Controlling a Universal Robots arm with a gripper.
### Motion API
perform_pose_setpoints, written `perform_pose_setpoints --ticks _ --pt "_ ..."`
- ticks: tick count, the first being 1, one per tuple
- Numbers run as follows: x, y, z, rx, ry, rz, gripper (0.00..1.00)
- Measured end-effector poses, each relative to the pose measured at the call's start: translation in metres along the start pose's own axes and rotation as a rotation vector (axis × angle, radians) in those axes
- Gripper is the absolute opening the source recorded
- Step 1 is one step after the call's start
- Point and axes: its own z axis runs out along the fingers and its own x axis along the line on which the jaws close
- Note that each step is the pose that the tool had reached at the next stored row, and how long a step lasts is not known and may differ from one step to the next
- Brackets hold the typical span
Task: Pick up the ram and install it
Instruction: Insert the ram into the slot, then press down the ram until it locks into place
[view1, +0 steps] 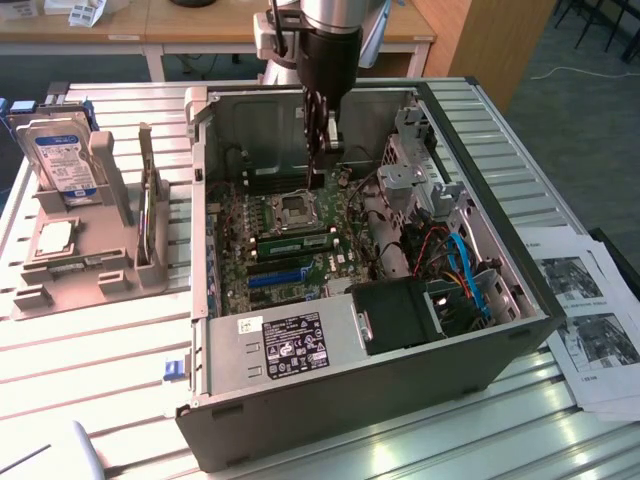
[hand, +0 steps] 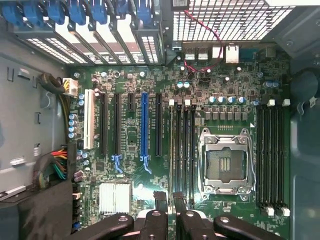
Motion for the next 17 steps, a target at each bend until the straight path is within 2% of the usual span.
perform_pose_setpoints --ticks 7,17 --pt "0.0007 0.0002 -0.0101 0.0001 0.0033 0.000 0.19" --pt "0.0007 0.0002 -0.0103 0.0001 0.0034 0.000 0.19"
